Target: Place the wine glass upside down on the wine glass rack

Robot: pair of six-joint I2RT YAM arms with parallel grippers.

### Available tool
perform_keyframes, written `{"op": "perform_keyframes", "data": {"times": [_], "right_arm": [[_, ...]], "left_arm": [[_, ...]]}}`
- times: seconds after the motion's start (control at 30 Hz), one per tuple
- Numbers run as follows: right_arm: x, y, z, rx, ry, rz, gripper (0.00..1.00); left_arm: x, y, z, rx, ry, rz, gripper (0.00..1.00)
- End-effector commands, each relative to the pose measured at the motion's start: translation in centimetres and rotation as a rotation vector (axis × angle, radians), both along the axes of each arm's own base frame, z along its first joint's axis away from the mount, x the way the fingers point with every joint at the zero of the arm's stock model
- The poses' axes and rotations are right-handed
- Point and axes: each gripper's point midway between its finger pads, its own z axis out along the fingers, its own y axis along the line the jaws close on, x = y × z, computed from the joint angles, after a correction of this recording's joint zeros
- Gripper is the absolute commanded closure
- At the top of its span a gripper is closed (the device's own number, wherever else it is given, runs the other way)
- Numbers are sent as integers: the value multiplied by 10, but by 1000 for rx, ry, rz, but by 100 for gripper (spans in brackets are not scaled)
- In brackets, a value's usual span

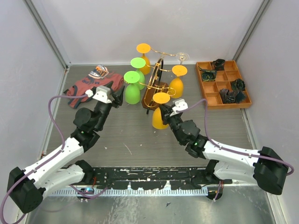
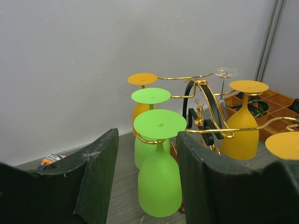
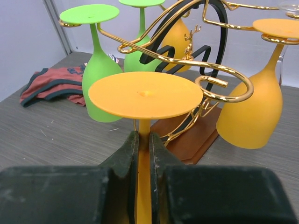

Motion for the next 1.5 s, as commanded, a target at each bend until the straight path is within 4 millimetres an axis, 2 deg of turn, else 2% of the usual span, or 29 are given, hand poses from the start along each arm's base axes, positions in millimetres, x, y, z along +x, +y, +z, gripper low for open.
{"op": "perform_keyframes", "data": {"times": [0.0,0.37,0.57,0.87,1.07,1.33,1.47], "right_arm": [[6,-1,51,116,-95,-11,99],[15,-15,54,141,-113,-36,99],[27,-22,52,156,-110,-73,99],[50,-21,47,146,-93,-106,99],[56,-36,41,151,-83,-170,99],[43,-65,40,150,-84,-229,99],[30,-69,41,125,-91,-190,99]], "left_arm": [[0,3,8,-12,-36,9,41],[3,2,5,-9,-33,11,41],[4,2,2,-7,-29,14,41],[7,4,0,-3,-29,23,41],[9,6,-2,-1,-27,27,41],[10,4,-3,-9,-25,22,41],[9,3,-3,-20,-22,15,41]]}}
